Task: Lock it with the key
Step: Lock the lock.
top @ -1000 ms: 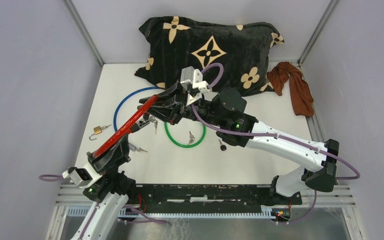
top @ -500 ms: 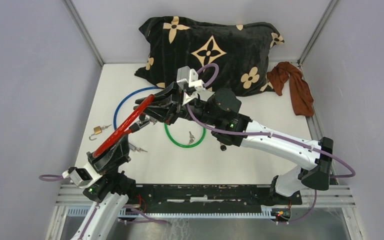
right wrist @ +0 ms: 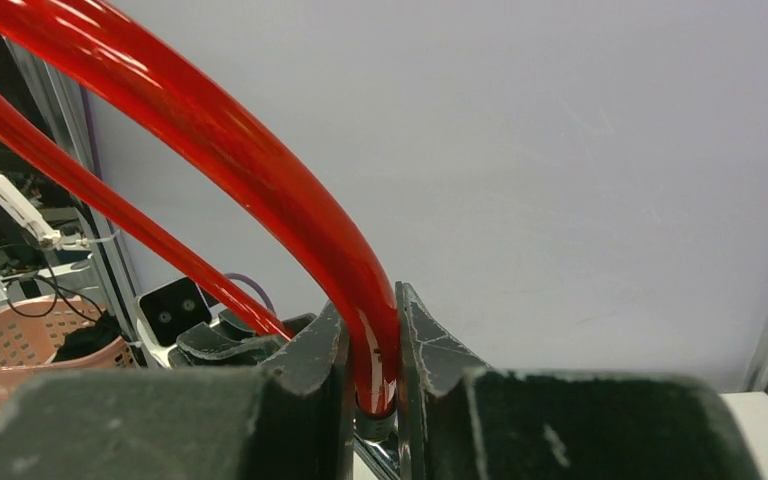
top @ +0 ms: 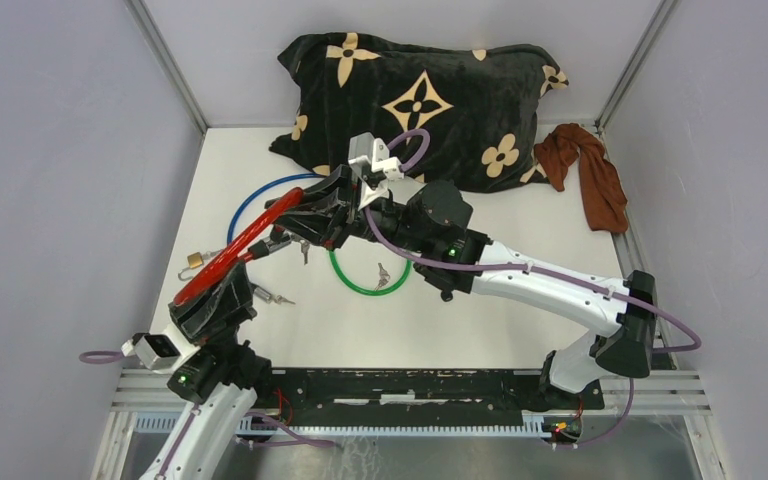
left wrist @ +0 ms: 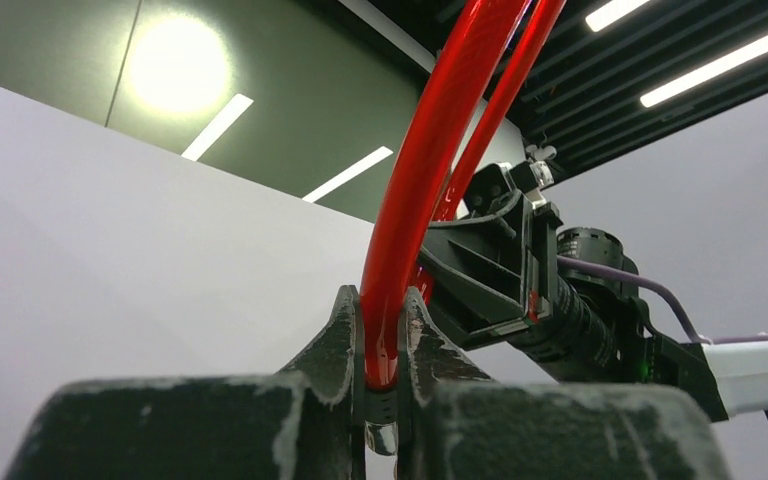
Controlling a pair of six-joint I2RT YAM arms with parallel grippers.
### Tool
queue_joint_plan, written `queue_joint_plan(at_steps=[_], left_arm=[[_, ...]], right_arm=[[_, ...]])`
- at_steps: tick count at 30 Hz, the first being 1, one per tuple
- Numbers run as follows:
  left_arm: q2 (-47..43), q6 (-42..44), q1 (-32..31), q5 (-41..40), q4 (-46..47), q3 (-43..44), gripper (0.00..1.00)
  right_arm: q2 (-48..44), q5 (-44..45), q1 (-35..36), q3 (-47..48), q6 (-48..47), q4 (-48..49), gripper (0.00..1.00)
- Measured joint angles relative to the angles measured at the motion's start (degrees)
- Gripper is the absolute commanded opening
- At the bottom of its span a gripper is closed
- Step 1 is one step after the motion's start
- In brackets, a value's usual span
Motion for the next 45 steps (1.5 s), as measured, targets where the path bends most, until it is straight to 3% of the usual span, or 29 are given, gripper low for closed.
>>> queue_joint_plan(at_steps=[15,18,23,33,38,45], left_arm=[[2.4,0.0,0.3,-6.4,4.4,0.0,0.02],[2.4,0.0,0.3,-7.0,4.7,0.0,0.02],[2.4,0.0,0.3,-7.7,4.8,0.1,0.02],[2.1,-0.3,0.3,-6.1,3.4,0.1,0.02],[2.1,-1.9,0.3,-5.0,2.0,0.1,0.02],[2.1,-4.7,0.3,-4.6,-0.3,0.4,0.02]], right_arm=[[6.5,-0.8,-0.7,3.0,7.5,4.9,0.02],[7.5,-2.0,-0.8,4.4,7.8,4.7,0.12],[8.9,-5.0,-1.0,7.7,6.9,1.6,0.41],[8.8,-17.0,-3.0,9.1,-1.7,-10.2,0.74],[9.4,-24.8,-6.2,14.2,-8.4,-17.4,0.77],[10.2,-27.5,-6.6,18.0,-17.1,-24.4,0.74]])
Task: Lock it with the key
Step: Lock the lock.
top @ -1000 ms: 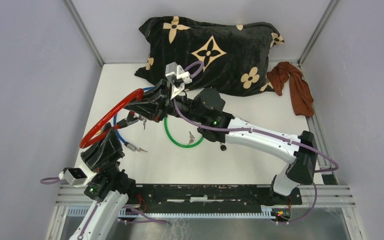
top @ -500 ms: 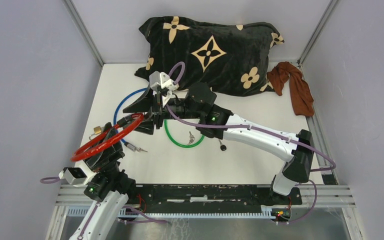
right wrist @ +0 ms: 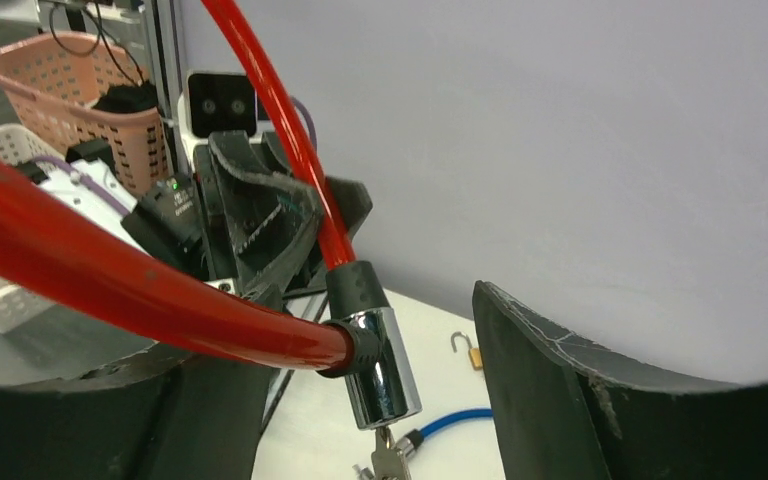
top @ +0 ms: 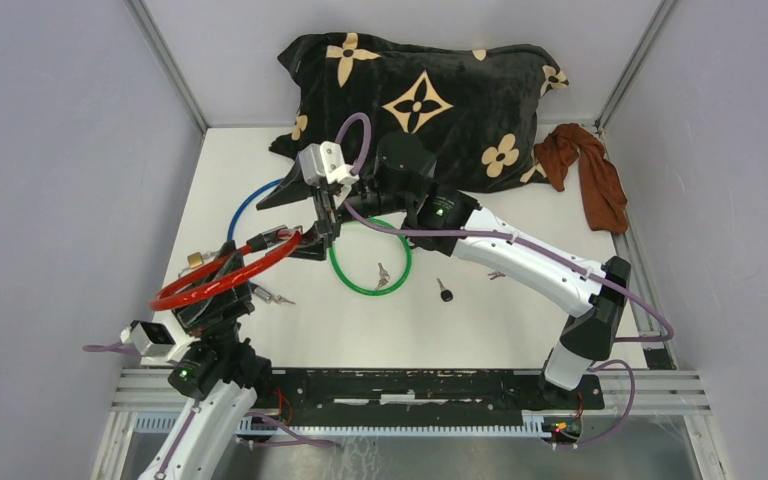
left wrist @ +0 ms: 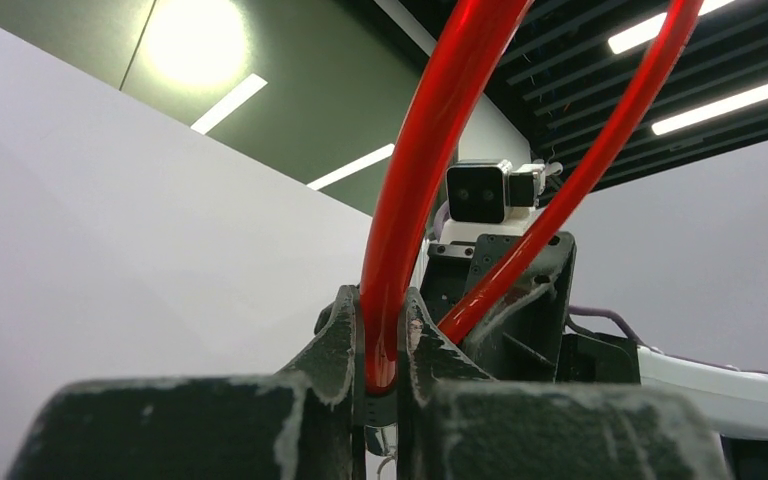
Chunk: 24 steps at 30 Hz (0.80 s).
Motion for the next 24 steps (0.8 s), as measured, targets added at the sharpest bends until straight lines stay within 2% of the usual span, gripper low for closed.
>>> queue_joint_plan(at_steps=[3,7,9,11,13,15,16,20,24], left_arm=[[0.0,-0.9,0.0,0.0,-0.6,0.1,0.02],[0.0,-1.5,0.0,0.0,-0.9,0.2,0.02],[0.0,-1.6,0.0,0.0,-1.0,0.2,0.02],[0.0,-1.8,0.0,0.0,-1.2,0.2,0.02],[0.0,-2.0,0.0,-0.1,-1.5,0.2,0.02],[0.0,-2.0,0.0,-0.8,-2.0,0.2,0.02],[0.0,-2.2,0.0,-1.2,-2.2,0.2,0.02],[-0.3,-3.2,0.0,-1.0,-3.4,0.2,0.03],[-0.3,-4.5,0.0,0.0,-4.3,0.5,0.25]], right_arm=[[0.0,0.0,0.2,-0.9,-2.7,-2.1,0.67],[0.0,0.7,0.2,-1.7,-5.6,-5.6,0.62],[0.1,1.3,0.2,-1.9,-6.6,-6.9,0.54],[0.1,1.9,0.2,-2.2,-7.0,-7.2,0.39],[0.0,2.2,0.2,-2.8,-7.2,-7.1,0.20],[-0.1,2.1,0.2,-3.9,-7.1,-6.4,0.04],[-0.3,2.5,0.3,-4.7,-6.7,-5.8,0.00],[-1.4,3.4,0.3,-7.0,-5.7,-4.0,0.00],[-2.4,3.4,0.3,-8.2,-4.0,-2.7,0.00]])
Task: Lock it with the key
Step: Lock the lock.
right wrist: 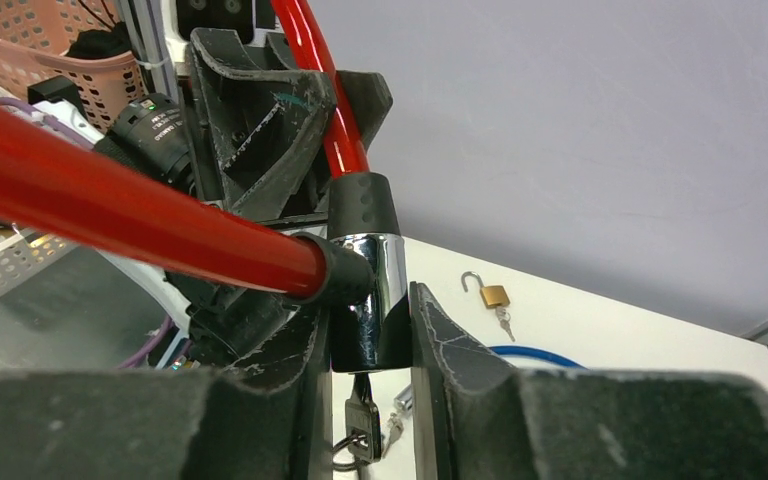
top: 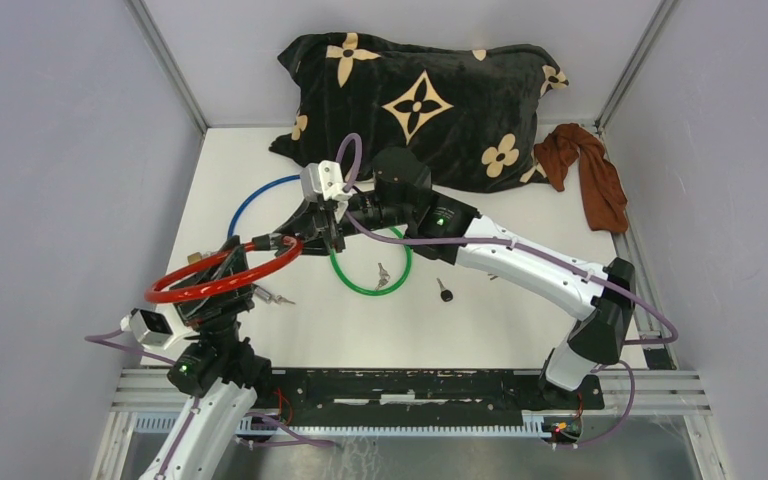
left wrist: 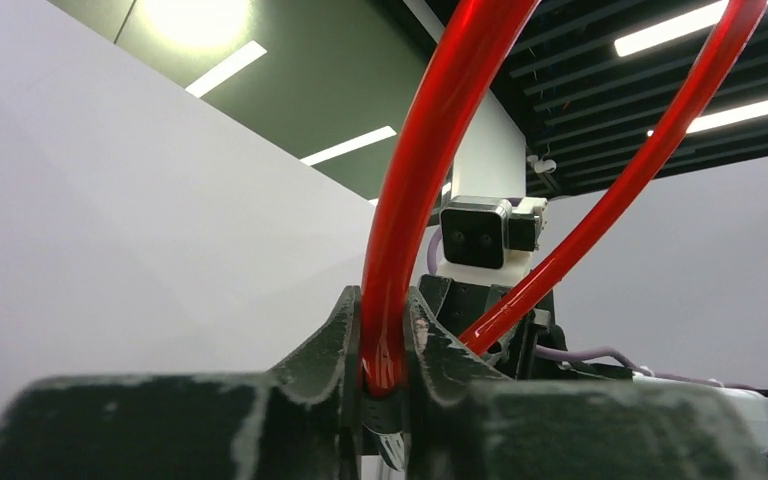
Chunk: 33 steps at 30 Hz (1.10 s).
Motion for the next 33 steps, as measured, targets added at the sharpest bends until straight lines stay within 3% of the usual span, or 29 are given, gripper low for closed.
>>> queue_joint_plan(at_steps=[4,14,16,20,24,28,30,33], left_arm=[[0.0,-1.7,0.0,0.6,-0.4,0.4,0.38],[0.3,-5.4,0.0,5.0,-0.3,0.8,0.47],[0.4,-6.1,0.0,5.1,-0.3,0.9,0.47],[0.7,-7.1,0.0,5.0,-0.3,1.3,0.38],[0.7,-7.4,0.3,5.0,0.0,1.6,0.47],[0.7,-7.3,0.3,5.1,0.4,1.7,0.48],[0.7,-7.3,0.3,5.1,0.5,1.7,0.45],[0.7,-7.2,0.4,4.9,0.7,1.7,0.21]], right_arm=[[-0.4,-0.3,0.3,0.0,1.0,0.1,0.00],[-0.4,0.3,1.8,0.0,1.0,-0.1,0.00],[-0.4,0.6,1.9,0.4,1.0,-0.7,0.00],[0.0,0.5,2.2,2.2,1.1,-2.4,0.00],[0.4,0.3,2.5,3.6,1.5,-3.9,0.00],[1.2,-0.1,2.5,4.5,2.5,-3.9,0.00],[1.4,-0.3,2.5,4.6,3.2,-3.8,0.00],[1.6,-0.9,2.5,4.9,3.9,-3.9,0.00]])
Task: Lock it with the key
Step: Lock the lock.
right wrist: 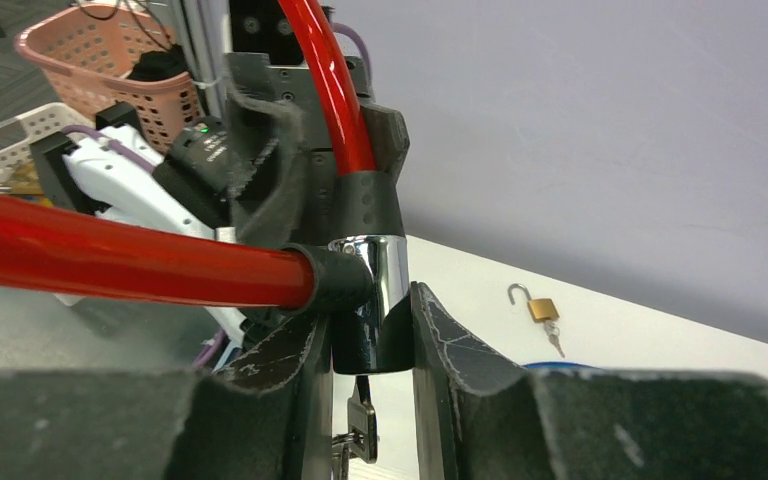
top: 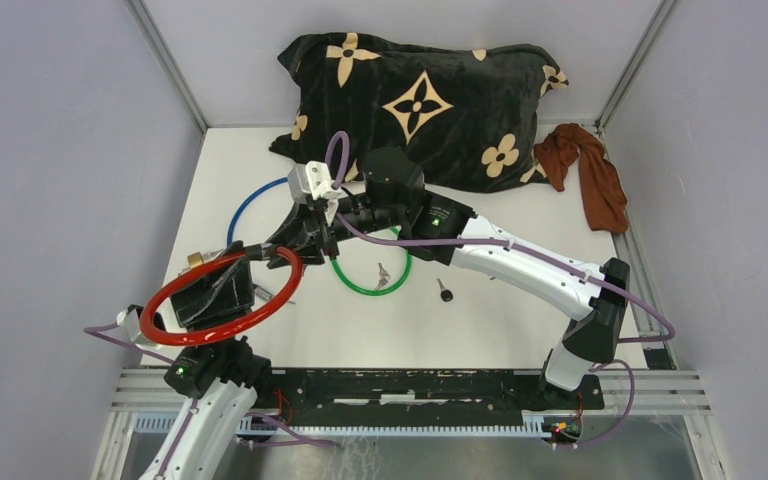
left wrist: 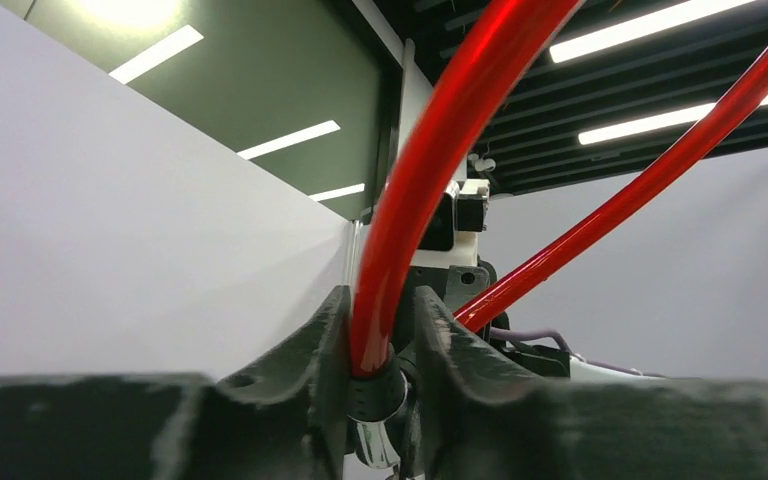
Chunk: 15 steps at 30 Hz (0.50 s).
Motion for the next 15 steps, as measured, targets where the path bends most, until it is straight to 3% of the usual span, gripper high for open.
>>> queue_joint_plan(at_steps=[2,8,13,15], left_arm=[[0.0,0.1,0.2,-0.5,0.1,0.0,0.03],[-0.1,0.1,0.3,-0.7,0.5,0.8,0.02],[-1.4,-1.7,0.2,-4.9,-5.5,1.7,0.02],[-1.4,-3.3,0.2,-6.9,-8.3,2.3,0.02]], right_arm=[[0.1,-1.3,0.1,0.3,0.5,-0.1,0.00],[0.6,-1.8,0.5,1.8,2.0,-0.3,0.01],[1.0,1.5,0.5,1.8,4.1,0.5,0.26],[1.0,3.7,0.5,1.8,4.6,0.6,0.31]])
